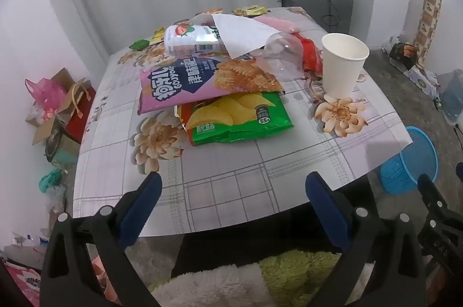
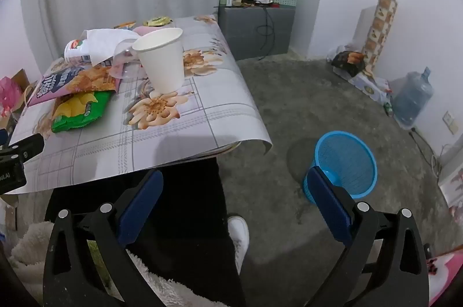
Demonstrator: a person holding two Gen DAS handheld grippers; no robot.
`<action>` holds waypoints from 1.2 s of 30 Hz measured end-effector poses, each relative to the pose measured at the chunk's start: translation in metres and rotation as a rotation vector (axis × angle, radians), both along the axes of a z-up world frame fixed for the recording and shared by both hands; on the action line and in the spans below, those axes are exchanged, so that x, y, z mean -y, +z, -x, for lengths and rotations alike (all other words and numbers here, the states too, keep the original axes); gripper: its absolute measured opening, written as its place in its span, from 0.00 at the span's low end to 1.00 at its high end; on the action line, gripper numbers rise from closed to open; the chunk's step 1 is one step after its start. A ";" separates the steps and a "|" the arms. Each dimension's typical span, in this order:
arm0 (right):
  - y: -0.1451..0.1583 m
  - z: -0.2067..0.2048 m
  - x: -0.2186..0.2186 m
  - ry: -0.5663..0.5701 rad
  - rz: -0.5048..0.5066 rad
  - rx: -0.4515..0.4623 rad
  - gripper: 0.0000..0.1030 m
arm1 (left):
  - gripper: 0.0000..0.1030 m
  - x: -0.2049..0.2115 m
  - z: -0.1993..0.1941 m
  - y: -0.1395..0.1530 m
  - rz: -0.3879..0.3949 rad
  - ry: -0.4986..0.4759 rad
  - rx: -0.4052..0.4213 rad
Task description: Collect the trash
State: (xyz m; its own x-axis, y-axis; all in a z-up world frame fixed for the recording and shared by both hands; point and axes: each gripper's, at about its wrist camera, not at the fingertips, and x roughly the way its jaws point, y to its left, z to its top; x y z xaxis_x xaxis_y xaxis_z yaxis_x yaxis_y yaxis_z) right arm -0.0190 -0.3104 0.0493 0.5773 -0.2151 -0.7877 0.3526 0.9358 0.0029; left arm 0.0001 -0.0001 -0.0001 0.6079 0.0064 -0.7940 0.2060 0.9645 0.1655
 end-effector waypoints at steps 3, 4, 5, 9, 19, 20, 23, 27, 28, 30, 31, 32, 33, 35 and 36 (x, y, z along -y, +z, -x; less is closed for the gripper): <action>0.000 0.000 0.000 0.000 0.002 0.000 0.92 | 0.94 -0.001 -0.002 0.000 0.000 0.007 -0.001; 0.000 0.001 0.000 -0.001 -0.002 0.003 0.92 | 0.94 -0.001 -0.003 -0.001 0.000 0.010 -0.002; 0.000 0.001 0.000 -0.001 -0.001 0.003 0.92 | 0.94 -0.002 -0.004 -0.001 0.000 0.013 -0.004; 0.000 0.001 0.001 -0.001 -0.005 0.004 0.92 | 0.94 0.000 0.000 0.000 0.002 -0.002 0.010; 0.001 0.001 -0.001 -0.001 -0.005 0.007 0.92 | 0.94 -0.001 0.000 0.000 0.005 -0.003 0.009; 0.001 0.001 -0.001 -0.002 -0.006 0.008 0.92 | 0.95 -0.001 0.000 0.000 0.005 -0.003 0.008; 0.000 0.002 -0.001 -0.002 -0.007 0.009 0.92 | 0.94 -0.001 -0.001 0.000 0.006 -0.002 0.008; -0.001 0.003 0.000 -0.002 -0.007 0.009 0.92 | 0.94 -0.001 -0.001 0.000 0.006 -0.002 0.008; -0.001 0.003 0.000 -0.003 -0.007 0.010 0.92 | 0.94 -0.001 -0.001 0.000 0.006 -0.003 0.008; -0.001 0.003 0.000 -0.002 -0.007 0.011 0.92 | 0.94 -0.002 -0.001 0.000 0.006 -0.003 0.008; -0.001 0.003 0.000 -0.003 -0.007 0.011 0.92 | 0.94 -0.001 -0.001 0.000 0.006 -0.003 0.008; -0.001 0.003 0.001 -0.003 -0.008 0.012 0.92 | 0.94 -0.001 -0.001 0.000 0.006 -0.003 0.008; -0.001 0.003 0.001 -0.002 -0.008 0.012 0.92 | 0.94 -0.001 -0.001 0.000 0.007 -0.003 0.008; -0.001 0.003 0.001 -0.003 -0.008 0.012 0.92 | 0.94 -0.001 -0.001 0.000 0.006 -0.003 0.007; -0.001 0.003 0.001 -0.003 -0.008 0.012 0.92 | 0.94 -0.001 -0.001 0.000 0.006 -0.003 0.007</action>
State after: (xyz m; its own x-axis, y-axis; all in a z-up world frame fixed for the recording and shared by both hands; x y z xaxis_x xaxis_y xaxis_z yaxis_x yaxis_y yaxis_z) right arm -0.0221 -0.3113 0.0482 0.5863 -0.2101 -0.7824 0.3550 0.9348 0.0150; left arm 0.0006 0.0013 0.0000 0.6137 -0.0007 -0.7896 0.2078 0.9649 0.1607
